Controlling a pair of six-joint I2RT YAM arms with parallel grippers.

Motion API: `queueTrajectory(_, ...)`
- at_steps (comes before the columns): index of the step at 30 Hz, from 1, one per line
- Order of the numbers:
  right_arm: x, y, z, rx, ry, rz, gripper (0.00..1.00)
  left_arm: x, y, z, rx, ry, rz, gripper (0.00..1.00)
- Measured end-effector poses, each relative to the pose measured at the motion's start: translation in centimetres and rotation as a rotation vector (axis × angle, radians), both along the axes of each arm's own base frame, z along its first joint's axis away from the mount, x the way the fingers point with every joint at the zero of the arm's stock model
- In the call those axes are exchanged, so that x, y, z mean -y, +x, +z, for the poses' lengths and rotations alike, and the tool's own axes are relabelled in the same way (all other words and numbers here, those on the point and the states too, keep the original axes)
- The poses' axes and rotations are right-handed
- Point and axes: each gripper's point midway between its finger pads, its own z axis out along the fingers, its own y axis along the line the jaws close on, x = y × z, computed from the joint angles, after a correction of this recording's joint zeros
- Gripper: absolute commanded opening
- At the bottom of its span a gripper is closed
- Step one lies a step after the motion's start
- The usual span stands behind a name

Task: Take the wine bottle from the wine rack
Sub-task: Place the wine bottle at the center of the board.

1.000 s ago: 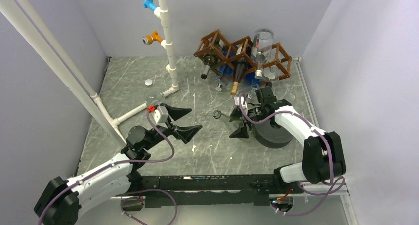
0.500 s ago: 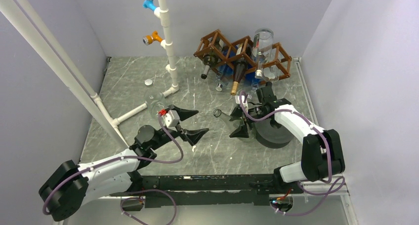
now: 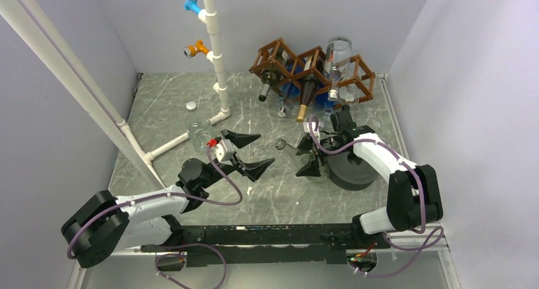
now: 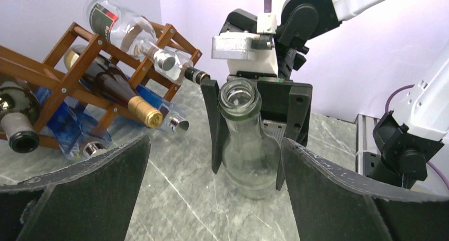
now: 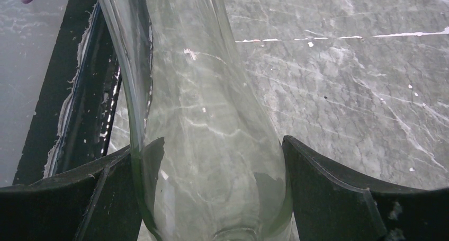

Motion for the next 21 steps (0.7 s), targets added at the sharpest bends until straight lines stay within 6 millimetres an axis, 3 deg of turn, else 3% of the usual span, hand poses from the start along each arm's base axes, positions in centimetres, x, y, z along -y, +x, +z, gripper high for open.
queueTrajectory(21, 0.1, 0.0, 0.0, -0.012, 0.007, 0.017, 0.11, 2.3, 1.1, 3.0, 0.050, -0.124, -0.041, 0.95)
